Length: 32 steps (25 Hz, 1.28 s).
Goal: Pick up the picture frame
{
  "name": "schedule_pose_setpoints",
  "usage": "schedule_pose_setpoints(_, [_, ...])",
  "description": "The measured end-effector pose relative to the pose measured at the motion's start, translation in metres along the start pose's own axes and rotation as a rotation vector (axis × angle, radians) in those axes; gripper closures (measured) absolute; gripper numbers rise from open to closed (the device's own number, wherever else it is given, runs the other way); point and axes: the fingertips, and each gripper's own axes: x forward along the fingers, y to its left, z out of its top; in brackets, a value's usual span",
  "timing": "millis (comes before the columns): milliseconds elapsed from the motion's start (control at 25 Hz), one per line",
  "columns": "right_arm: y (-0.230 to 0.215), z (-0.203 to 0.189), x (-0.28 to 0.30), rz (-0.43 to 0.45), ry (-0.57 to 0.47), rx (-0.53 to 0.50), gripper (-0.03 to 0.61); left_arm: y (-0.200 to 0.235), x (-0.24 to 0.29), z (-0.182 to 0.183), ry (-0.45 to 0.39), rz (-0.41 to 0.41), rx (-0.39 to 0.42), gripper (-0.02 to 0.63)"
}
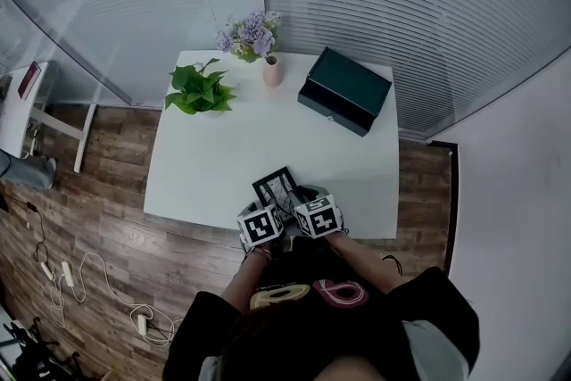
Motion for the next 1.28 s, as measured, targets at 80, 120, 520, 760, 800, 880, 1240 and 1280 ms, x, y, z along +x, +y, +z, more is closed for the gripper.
schedule_pose_setpoints(80, [0.000,0.000,0.000,0.000,0.005,0.006,0.482,0.000,-0.001,0.000,-0.007,0.005,0.001,0.407])
schedule_pose_setpoints(120, [0.001,-0.001,-0.001,0.000,0.008,0.006,0.482,0.000,-0.001,0.000,-0.009,0.007,0.000,0.407])
schedule_pose_setpoints(520, [0.009,-0.007,-0.003,0.007,0.028,0.012,0.486,0.006,-0.001,0.000,0.010,-0.006,-0.047,0.440])
schedule_pose_setpoints(760, [0.010,-0.008,-0.004,-0.011,0.039,0.021,0.492,0.002,-0.001,-0.002,0.029,-0.037,-0.101,0.489])
schedule_pose_setpoints(800, [0.010,-0.008,-0.005,-0.015,0.039,0.019,0.491,0.002,-0.001,-0.002,0.030,-0.040,-0.111,0.489])
schedule_pose_setpoints(880, [0.011,-0.008,-0.004,-0.017,0.039,0.021,0.492,0.002,-0.001,-0.002,0.030,-0.043,-0.111,0.489])
schedule_pose_setpoints(1240, [0.012,-0.013,-0.007,-0.027,0.042,0.037,0.497,0.005,-0.003,-0.003,0.030,-0.067,-0.124,0.506])
schedule_pose_setpoints(1280, [0.012,-0.013,-0.007,-0.022,0.046,0.035,0.498,0.005,-0.002,-0.003,0.029,-0.069,-0.126,0.508])
